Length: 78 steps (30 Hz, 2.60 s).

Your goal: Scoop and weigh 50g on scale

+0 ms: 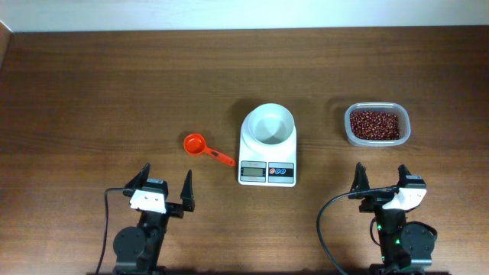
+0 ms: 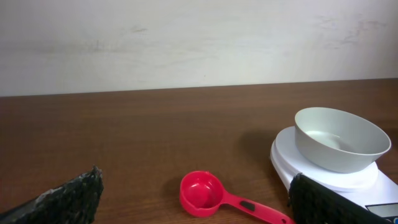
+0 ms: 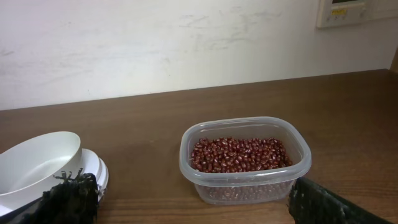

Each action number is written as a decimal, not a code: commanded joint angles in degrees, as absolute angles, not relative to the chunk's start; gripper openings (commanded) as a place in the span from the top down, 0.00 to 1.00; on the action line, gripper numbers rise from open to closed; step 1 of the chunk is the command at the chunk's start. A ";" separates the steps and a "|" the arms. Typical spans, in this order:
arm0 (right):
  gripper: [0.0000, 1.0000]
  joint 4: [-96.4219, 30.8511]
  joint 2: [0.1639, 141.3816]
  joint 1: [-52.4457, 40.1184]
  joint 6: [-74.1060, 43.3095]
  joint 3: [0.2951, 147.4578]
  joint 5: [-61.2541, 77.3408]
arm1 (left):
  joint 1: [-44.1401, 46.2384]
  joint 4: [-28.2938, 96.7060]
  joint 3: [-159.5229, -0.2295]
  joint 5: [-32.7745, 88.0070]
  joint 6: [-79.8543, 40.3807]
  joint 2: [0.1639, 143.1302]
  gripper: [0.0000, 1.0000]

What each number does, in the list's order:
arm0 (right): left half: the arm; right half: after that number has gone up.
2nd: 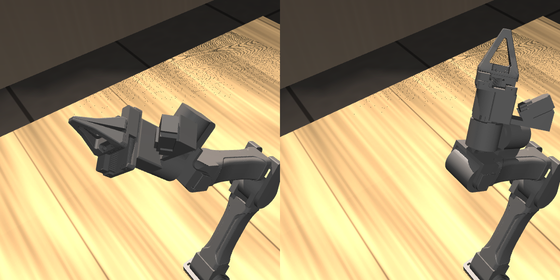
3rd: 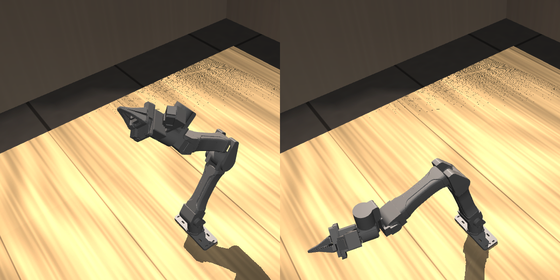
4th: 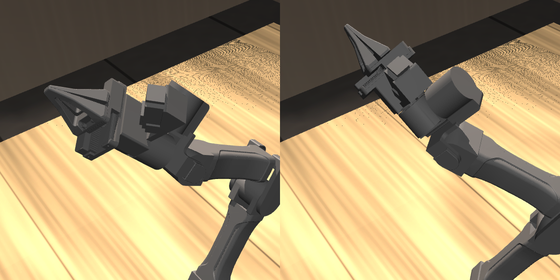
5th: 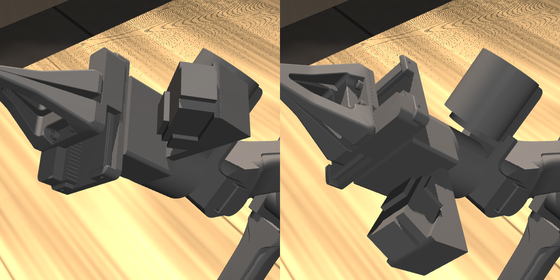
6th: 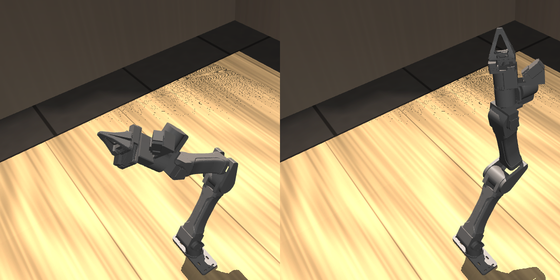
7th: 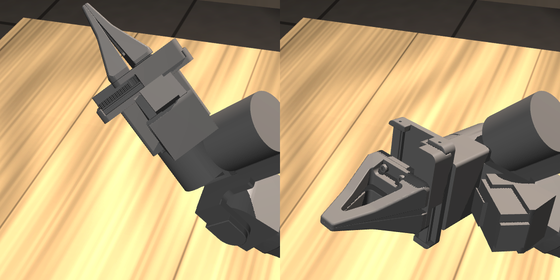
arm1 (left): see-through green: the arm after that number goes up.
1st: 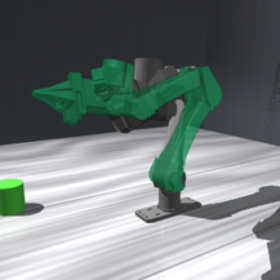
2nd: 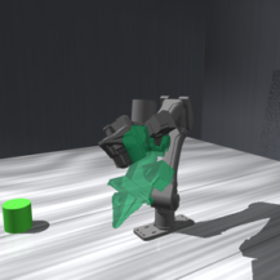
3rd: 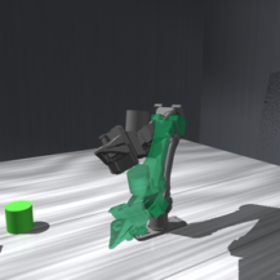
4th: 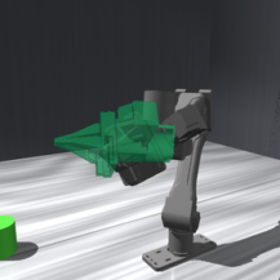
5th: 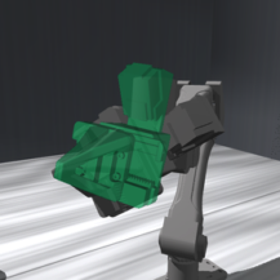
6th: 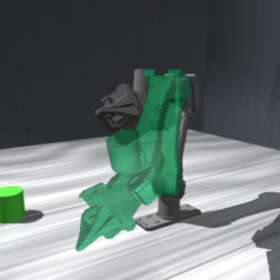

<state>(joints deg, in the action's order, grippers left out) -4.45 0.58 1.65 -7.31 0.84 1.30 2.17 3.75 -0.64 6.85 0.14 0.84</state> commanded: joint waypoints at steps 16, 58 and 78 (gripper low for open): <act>0.01 -4.43 0.36 1.02 -7.05 0.32 0.78 | 2.07 4.47 -0.51 2.96 -0.23 0.40 0.01; 0.01 -4.45 0.36 1.02 -7.05 0.32 0.78 | 2.09 27.53 -47.97 22.46 -3.66 44.38 0.01; 0.01 -4.45 0.36 1.02 -7.05 0.32 0.78 | 2.07 28.14 -47.97 13.45 -20.12 55.92 0.01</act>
